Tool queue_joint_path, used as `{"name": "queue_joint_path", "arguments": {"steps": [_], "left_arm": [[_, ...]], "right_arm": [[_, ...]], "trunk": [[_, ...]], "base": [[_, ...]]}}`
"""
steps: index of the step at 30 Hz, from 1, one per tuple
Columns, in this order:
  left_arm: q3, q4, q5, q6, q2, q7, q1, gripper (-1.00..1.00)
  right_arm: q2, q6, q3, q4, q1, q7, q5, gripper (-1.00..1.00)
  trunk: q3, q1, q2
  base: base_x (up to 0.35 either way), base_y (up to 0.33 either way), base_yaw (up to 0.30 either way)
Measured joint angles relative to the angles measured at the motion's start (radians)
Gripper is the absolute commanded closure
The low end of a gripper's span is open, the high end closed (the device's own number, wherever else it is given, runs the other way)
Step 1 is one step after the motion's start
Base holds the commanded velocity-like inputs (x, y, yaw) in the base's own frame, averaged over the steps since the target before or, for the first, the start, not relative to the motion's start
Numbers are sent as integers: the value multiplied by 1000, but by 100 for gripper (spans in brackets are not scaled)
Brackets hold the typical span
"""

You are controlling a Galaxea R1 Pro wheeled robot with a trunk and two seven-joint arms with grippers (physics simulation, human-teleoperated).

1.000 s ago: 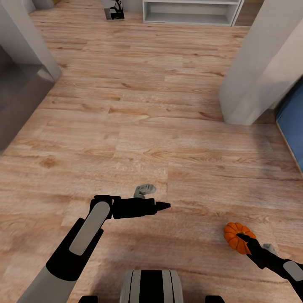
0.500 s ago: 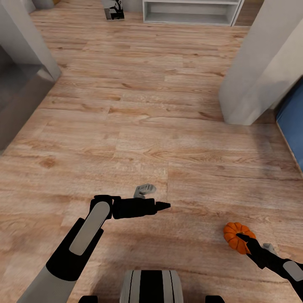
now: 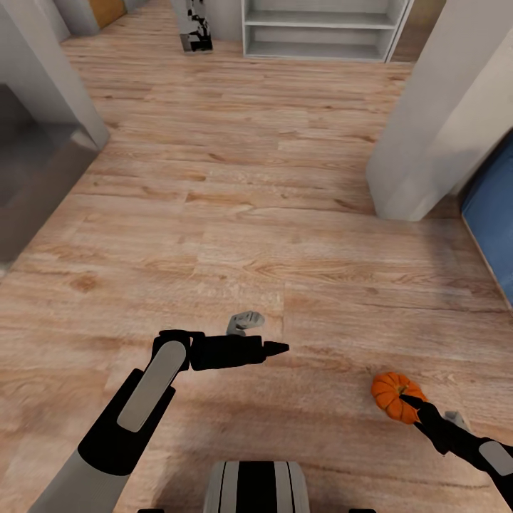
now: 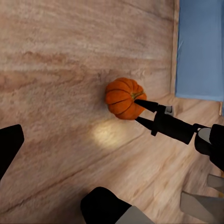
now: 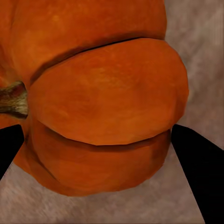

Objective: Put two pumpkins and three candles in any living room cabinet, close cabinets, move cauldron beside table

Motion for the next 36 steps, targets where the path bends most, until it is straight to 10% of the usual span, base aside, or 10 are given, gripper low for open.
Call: {"name": "queue_joint_path", "arguments": {"steps": [14, 36], "left_arm": [[-1, 1, 0, 0, -1, 0, 0, -100], [2, 8, 7, 0, -1, 6, -3, -100]], "right_arm": [[1, 0, 0, -1, 0, 7, -1, 100], [0, 2, 0, -23, 3, 208, 0, 100]], "trunk": [[54, -6, 3], [139, -16, 8]], "base": [[0, 0, 0], [-46, 12, 0]]}}
